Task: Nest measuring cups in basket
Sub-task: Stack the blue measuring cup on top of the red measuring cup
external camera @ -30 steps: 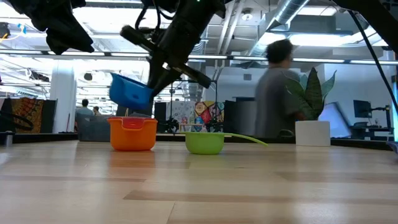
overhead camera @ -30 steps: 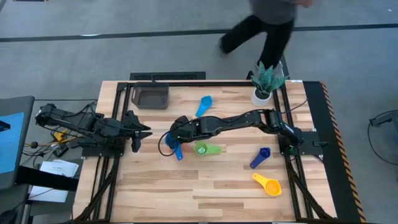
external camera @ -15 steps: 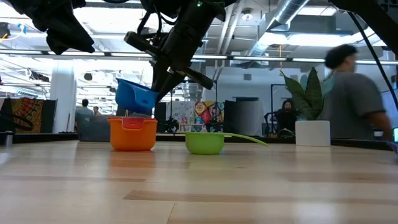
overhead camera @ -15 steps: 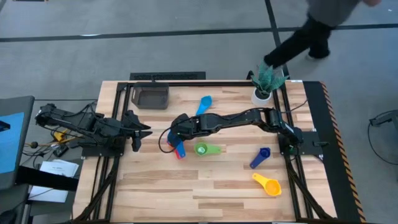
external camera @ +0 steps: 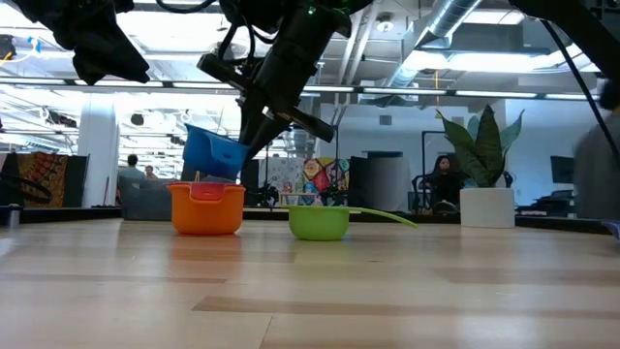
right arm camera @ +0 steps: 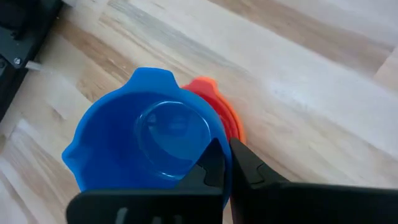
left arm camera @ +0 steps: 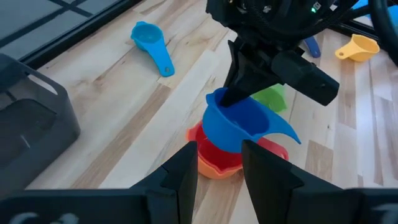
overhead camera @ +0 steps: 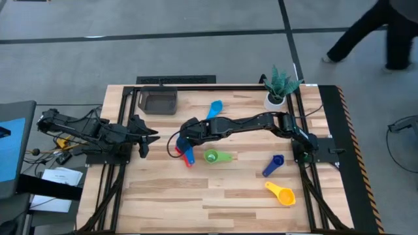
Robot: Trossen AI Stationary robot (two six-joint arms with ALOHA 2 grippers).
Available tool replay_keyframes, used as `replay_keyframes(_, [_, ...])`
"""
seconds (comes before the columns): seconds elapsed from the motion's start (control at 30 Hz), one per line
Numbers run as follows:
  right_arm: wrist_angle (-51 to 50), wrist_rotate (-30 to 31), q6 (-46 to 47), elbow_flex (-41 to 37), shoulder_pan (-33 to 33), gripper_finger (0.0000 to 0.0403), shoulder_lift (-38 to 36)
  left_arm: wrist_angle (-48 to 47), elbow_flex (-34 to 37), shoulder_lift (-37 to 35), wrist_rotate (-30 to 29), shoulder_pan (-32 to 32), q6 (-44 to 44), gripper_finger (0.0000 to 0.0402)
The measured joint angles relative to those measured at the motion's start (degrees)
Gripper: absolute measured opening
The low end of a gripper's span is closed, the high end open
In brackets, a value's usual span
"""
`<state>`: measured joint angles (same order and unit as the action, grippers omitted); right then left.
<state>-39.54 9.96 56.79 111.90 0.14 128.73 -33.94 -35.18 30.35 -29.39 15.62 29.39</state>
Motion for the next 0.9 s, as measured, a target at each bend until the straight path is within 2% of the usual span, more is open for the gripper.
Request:
replay_keyframes(0.53, [-0.84,-0.94,0.3,0.0,-1.36,0.0023,0.0,0.12,0.0,0.0,-0.09,-0.01,0.25,0.0112])
replay_keyframes(0.73, [-1.01,-1.3,3.05,0.0,-1.4,0.001,0.0,0.47,0.0,0.0,-0.44,0.0,0.13,0.0112])
replay_keyframes(0.9, [-1.26,-3.72,3.36,0.0,-1.9,0.0019,0.0,0.47,0.0,-0.02,-1.19,0.0,0.22,0.0112])
